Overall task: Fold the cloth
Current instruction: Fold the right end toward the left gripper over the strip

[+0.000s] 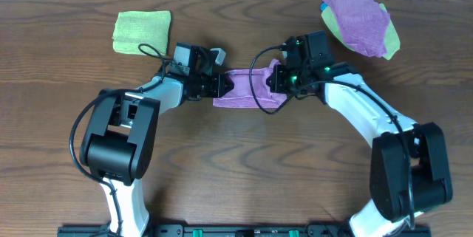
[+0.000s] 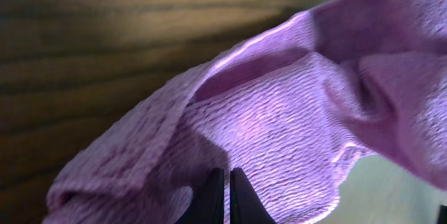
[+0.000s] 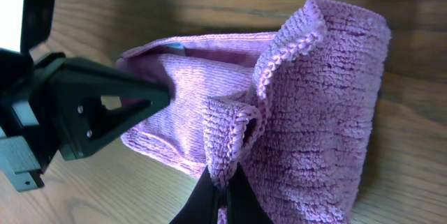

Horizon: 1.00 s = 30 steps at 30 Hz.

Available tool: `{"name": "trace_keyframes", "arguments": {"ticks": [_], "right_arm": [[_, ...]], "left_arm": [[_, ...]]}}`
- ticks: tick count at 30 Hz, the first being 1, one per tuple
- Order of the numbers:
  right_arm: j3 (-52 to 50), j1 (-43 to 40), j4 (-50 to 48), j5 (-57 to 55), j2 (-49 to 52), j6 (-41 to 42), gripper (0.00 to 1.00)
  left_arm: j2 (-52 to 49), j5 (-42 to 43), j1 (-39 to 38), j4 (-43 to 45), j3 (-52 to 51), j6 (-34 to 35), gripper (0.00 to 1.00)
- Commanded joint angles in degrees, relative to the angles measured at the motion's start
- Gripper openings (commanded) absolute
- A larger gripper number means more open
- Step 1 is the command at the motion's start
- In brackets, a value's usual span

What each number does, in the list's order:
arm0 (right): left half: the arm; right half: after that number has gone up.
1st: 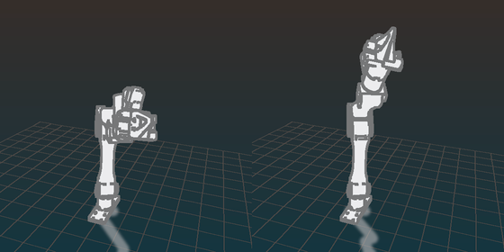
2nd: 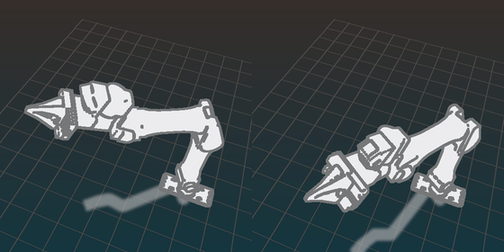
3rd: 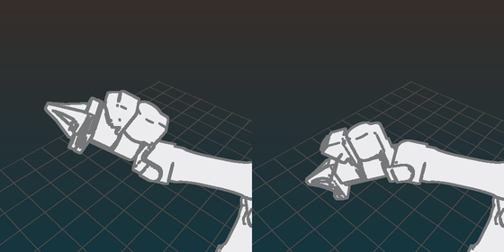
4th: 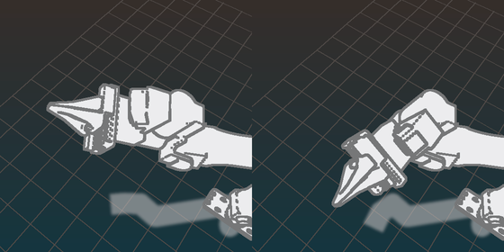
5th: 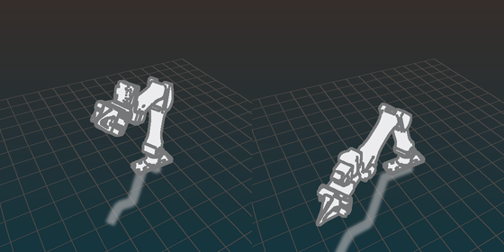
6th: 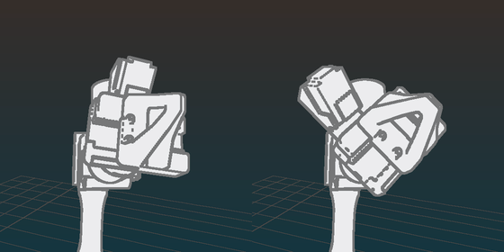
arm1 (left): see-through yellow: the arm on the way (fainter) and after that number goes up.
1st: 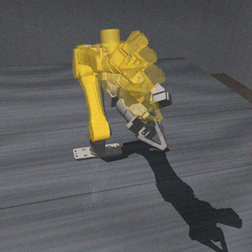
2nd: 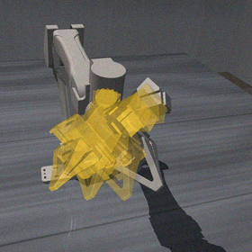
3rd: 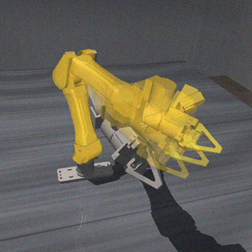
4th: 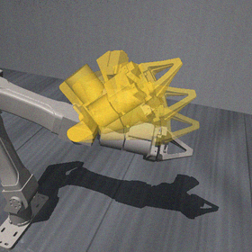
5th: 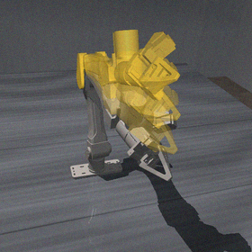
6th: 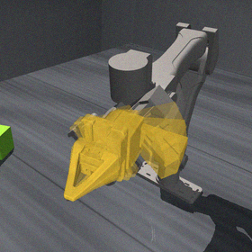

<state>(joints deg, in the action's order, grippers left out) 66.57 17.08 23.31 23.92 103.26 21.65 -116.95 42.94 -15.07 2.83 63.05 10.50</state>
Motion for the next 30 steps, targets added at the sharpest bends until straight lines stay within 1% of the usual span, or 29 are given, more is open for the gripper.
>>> {"name": "trace_keyframes", "arguments": {"ticks": [1,6,17,21,24,27,30], "right_arm": [[1.0,1.3,0.1,0.0,0.4,-0.5,0.01],[1.1,2.8,-0.2,-0.2,0.5,-0.5,0.01],[1.1,6.3,-2.3,-1.7,0.5,0.6,0.01],[1.1,8.1,-3.7,-2.3,0.5,1.3,0.01],[1.1,9.4,-4.7,-3.0,0.6,1.7,0.01],[1.1,10.0,-5.4,-3.2,0.8,2.1,0.01],[1.1,10.4,-6.3,-3.1,1.1,2.5,0.01]], "left_arm": [[0.2,1.9,1.8,-0.2,3.3,-0.2,0.06],[4.2,2.1,4.7,-1.7,4.3,-0.3,0.06],[14.4,2.8,6.9,-5.7,4.3,-4.3,0.06],[18.0,6.5,11.7,-6.8,4.3,-4.3,0.06],[19.3,9.0,16.1,-9.5,4.3,-4.4,0.06],[20.3,11.2,20.0,-12.8,4.3,-6.9,0.06],[21.6,11.4,22.9,-15.5,4.3,-9.0,0.06]]}}
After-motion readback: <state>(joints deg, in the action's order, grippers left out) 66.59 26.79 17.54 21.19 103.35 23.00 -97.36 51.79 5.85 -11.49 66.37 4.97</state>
